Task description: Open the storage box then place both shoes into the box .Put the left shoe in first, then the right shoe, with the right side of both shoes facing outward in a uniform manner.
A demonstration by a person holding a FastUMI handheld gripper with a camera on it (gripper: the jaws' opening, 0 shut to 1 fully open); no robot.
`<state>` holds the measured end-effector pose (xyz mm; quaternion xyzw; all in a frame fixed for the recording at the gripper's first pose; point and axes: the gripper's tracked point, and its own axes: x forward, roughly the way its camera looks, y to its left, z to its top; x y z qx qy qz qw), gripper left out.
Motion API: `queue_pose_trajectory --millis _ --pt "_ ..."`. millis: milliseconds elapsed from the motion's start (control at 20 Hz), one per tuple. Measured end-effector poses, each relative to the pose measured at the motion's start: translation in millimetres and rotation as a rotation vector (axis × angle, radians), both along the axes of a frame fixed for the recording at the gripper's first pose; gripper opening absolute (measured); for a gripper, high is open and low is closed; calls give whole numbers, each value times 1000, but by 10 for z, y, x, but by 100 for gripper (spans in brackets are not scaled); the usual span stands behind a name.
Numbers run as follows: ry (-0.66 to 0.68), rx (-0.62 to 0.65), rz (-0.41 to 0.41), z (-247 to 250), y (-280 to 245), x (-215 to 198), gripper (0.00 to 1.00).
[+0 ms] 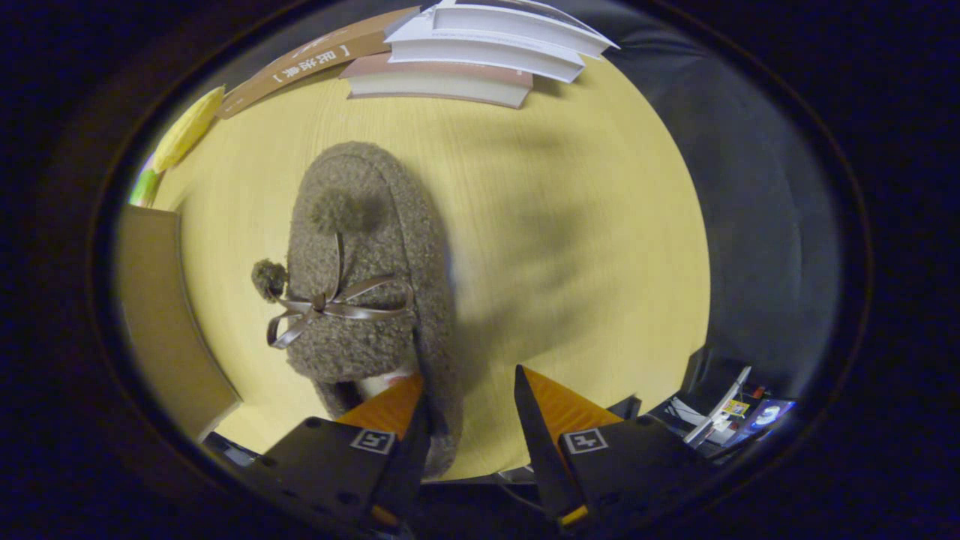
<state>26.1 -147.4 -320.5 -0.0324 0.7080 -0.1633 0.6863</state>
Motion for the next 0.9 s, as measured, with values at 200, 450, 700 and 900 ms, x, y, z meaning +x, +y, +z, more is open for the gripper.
queue_pose_trajectory --millis 200,450,700,900 --pt "22 41 55 -59 144 11 34" --pt "36 -11 57 -57 179 12 20" --pt "54 -55 80 -40 189 30 14" --pt "43 -89 88 -48 194 29 9"
